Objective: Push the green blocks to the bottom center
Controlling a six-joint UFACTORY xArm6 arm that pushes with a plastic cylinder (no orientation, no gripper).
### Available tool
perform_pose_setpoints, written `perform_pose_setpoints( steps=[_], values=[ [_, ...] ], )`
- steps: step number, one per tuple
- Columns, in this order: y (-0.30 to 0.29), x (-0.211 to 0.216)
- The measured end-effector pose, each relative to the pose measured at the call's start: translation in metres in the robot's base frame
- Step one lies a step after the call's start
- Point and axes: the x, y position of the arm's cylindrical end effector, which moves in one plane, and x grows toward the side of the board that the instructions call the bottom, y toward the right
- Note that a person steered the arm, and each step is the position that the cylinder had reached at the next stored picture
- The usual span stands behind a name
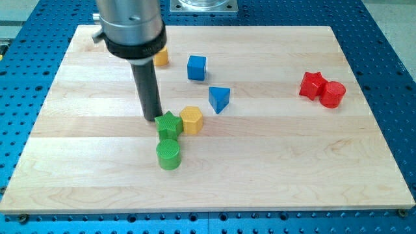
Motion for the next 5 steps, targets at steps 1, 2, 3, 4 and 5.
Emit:
perform_pose_setpoints(
  steps=[1,2,3,4,5],
  values=[
    [0.001,0.058],
    [0.003,0.06],
    [-0.031,0.023],
    [0.012,0.015],
    [0.025,0.026]
  ],
)
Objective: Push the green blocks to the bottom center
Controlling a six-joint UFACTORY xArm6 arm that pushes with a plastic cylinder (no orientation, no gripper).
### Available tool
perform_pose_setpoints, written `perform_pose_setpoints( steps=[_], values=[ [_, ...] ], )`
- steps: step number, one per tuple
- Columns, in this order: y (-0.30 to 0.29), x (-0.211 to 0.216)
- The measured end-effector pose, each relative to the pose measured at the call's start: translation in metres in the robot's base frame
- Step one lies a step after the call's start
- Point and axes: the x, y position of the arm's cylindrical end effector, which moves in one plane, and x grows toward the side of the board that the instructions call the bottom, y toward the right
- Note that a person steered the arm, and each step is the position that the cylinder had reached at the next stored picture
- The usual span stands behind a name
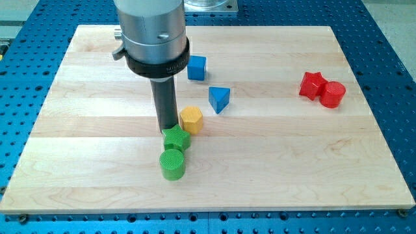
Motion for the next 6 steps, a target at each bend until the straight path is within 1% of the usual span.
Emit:
perform_pose_setpoints(
  steps=[1,2,3,4,5,6],
  values=[
    [0.0,0.02],
    [0.002,0.018],
    [-0.034,0.009],
    [-0.02,0.008],
    [0.054,0.001],
    [0.089,-0.006]
  ],
)
